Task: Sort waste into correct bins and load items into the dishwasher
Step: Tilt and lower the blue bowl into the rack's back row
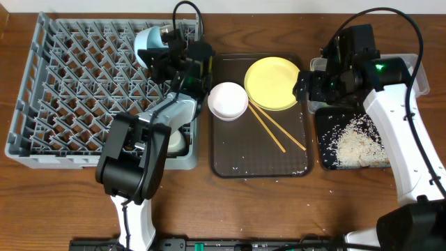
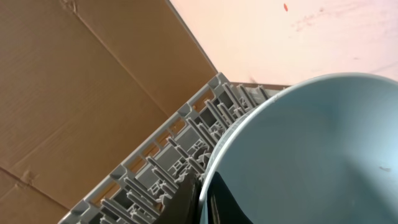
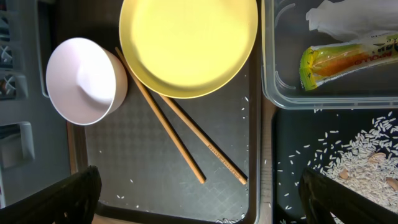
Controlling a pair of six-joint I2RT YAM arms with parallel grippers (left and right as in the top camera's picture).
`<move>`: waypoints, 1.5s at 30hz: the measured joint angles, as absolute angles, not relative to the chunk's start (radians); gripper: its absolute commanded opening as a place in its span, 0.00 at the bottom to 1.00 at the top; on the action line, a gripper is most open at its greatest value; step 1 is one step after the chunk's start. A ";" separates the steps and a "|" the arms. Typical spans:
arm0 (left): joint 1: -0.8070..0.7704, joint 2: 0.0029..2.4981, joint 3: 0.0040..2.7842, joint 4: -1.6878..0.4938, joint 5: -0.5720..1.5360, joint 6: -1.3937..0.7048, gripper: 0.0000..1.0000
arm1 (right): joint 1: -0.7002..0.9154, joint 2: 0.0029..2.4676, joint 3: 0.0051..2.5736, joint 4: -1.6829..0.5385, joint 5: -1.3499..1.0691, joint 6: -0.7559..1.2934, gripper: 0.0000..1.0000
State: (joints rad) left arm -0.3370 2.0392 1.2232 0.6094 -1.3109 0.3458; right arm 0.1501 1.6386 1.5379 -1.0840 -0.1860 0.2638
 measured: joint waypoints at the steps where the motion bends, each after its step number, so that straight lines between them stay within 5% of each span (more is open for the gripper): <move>1: -0.332 2.039 1.223 0.609 -1.306 0.349 0.07 | 0.150 1.639 1.538 -1.084 -0.186 0.264 0.99; 45: -0.213 2.041 1.223 0.681 -1.079 0.453 0.08 | 0.150 1.639 1.538 -1.084 -0.186 0.264 0.99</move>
